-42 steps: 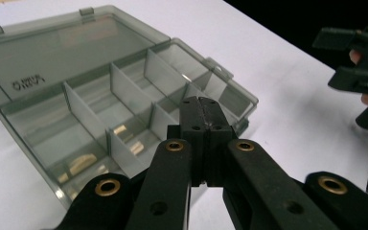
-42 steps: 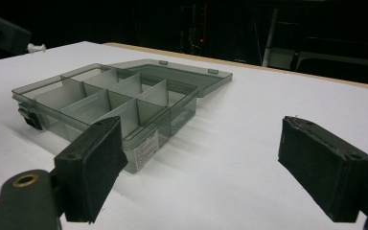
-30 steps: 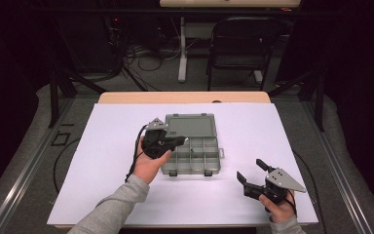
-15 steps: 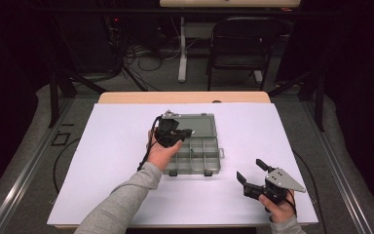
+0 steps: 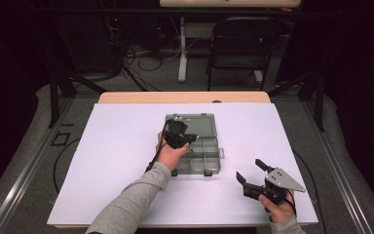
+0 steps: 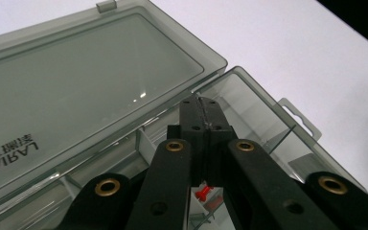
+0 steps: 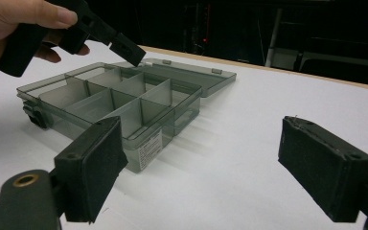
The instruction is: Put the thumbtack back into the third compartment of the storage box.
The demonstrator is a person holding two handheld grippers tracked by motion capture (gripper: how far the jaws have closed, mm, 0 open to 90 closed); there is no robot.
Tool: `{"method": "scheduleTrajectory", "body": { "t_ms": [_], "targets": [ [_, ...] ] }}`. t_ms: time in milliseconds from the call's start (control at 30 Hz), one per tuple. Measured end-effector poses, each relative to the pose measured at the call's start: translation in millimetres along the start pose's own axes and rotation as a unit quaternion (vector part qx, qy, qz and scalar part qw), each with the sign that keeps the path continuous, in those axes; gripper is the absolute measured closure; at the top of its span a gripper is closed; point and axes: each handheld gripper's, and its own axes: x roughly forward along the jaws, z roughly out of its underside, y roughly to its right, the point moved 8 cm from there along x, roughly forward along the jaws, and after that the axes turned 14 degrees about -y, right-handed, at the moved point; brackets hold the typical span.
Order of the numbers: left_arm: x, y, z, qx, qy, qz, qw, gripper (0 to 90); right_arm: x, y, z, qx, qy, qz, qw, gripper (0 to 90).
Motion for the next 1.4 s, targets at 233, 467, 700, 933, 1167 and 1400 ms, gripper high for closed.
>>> {"method": "scheduleTrajectory", "body": {
  "t_ms": [233, 467, 700, 933, 1167, 1400],
  "targets": [
    [12.1, 2.6, 2.7, 0.008, -0.022, -0.010, 0.9997, 90.0, -0.4, -0.2, 0.3, -0.001, -0.003, -0.001, 1.0000, 15.3],
    [18.6, 2.7, 6.8, 0.012, -0.042, -0.013, 0.9990, 90.0, -0.3, -0.3, 0.2, -0.002, -0.003, -0.001, 1.0000, 15.3],
    [17.9, 4.0, 6.7, 0.013, -0.040, -0.012, 0.9990, 89.4, -0.3, -0.5, 0.2, -0.002, -0.003, -0.001, 1.0000, 15.3],
    [5.7, 6.8, 2.9, 0.017, -0.012, -0.013, 0.9997, 67.0, -0.6, 0.0, 0.3, -0.002, -0.003, -0.001, 1.0000, 15.3],
    [-22.8, 9.0, 0.3, 0.037, 0.036, -0.018, 0.9985, 40.3, -1.0, 0.8, 0.6, 0.000, -0.003, 0.002, 1.0000, 15.3],
    [-62.6, 1.9, 13.2, 0.042, 0.077, -0.005, 0.9962, 33.9, -1.1, 0.9, 0.9, -0.001, -0.003, 0.003, 1.0000, 15.3]
  ]
}}
